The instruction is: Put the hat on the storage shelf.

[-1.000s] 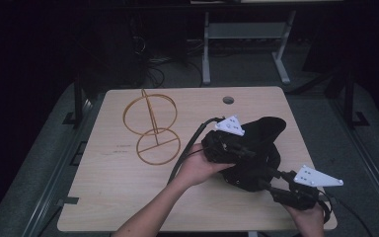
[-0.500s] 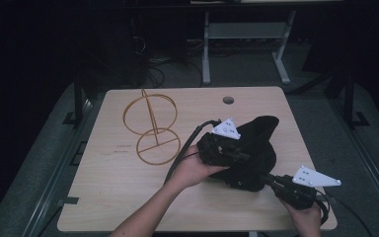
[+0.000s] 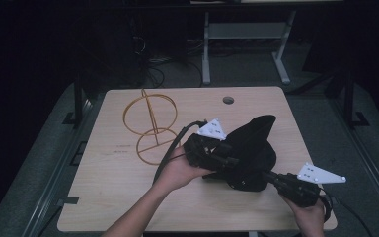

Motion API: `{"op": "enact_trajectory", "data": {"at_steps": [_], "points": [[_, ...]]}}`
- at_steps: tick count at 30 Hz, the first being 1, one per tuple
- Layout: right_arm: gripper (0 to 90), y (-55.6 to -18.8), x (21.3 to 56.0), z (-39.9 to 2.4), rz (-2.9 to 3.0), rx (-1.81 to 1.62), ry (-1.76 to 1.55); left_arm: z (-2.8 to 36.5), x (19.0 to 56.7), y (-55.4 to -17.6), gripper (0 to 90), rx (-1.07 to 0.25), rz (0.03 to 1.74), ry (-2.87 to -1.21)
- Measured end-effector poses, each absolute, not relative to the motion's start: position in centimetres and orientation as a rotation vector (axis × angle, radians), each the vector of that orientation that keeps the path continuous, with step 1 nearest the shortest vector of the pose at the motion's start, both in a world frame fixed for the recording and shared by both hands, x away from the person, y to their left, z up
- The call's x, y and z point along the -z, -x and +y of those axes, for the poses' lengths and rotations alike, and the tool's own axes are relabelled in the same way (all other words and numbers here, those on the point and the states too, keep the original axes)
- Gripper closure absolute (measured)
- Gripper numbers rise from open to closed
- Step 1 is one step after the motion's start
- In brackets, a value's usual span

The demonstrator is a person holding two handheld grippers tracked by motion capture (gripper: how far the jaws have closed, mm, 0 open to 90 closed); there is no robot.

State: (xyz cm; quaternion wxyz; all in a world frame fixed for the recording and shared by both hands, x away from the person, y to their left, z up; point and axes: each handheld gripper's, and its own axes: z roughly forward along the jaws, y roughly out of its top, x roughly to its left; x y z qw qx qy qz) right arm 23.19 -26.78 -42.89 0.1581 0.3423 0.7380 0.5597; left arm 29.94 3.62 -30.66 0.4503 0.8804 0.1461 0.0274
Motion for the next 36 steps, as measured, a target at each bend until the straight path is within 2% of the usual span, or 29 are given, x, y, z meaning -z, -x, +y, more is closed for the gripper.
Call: {"op": "enact_trajectory", "data": {"at_steps": [4,15,36], "points": [[85.8,-23.4,42.5,-26.5,2.126,-1.596,-0.98,4.9,30.7,-29.8,48.2,-0.073,0.373,-2.161],[86.1,-23.9,41.7,-26.9,2.118,-1.59,-1.019,8.6,30.6,-28.9,47.4,-0.088,0.392,-2.119],[86.6,-25.2,38.3,-26.9,2.082,-1.619,-0.997,14.0,34.2,-27.8,44.9,-0.117,0.49,-2.089]]}}
